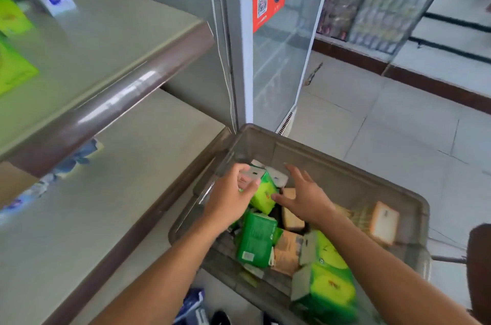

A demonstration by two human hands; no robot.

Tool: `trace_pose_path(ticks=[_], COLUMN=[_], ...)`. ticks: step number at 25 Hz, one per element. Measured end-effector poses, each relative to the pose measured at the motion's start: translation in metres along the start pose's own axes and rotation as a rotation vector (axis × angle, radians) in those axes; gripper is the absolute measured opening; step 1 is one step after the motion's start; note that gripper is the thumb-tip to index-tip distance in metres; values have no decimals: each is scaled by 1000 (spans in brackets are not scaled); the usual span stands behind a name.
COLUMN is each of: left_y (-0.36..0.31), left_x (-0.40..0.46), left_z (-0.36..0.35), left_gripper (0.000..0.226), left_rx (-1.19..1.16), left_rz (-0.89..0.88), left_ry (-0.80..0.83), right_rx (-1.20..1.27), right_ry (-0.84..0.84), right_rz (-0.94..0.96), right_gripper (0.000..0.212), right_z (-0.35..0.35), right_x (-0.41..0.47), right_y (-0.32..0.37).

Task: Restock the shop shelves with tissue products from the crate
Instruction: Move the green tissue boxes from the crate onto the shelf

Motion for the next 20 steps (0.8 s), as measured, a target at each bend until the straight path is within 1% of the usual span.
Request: trace_pose_path(ticks=[4, 7, 8, 10, 12, 14, 17, 19, 20], left_y=[22, 35, 40, 48, 53, 50, 30, 8, -4], left_x=[13, 7, 3, -7, -12, -15, -23, -32, -36], left_z=[-8, -3, 1, 12, 25, 35, 40, 44, 46], left_gripper=[33, 28, 27, 26, 25, 19, 13, 15, 20], left_rx=[-94, -126, -133, -132, -123, -125, -145, -181, -196], left_rz=[83, 126, 140, 152, 156, 149, 102, 47, 14], left_ry=[-45, -35, -25, -14, -17, -22, -28, -43, -44], right_rx=[-147, -240, -242, -191, -107, -29, 106, 261, 394], right_ry=[114, 194, 199, 137, 36, -84, -218, -267, -262], right_rz=[60, 45, 32, 6, -30, -55, 4, 33, 41], right_gripper=[87, 82, 80, 73, 69, 69, 64, 55, 51], right_z=[-61, -95, -102, -104, -92, -64, -8, 33, 53], right_x=[58, 86, 88, 83, 71, 55, 24, 4, -5], right_y=[-10, -13, -13, -10, -6, -1, 9, 20, 27])
Point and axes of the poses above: each hand's wrist, its own x-axis towards the middle knuckle, its own z-axis out of the back of the hand, y = z × x, the point moved 2 cm from there along x, towards the middle knuckle, and after that the axes turned 10 degrees about z, right-handed, at the moved point
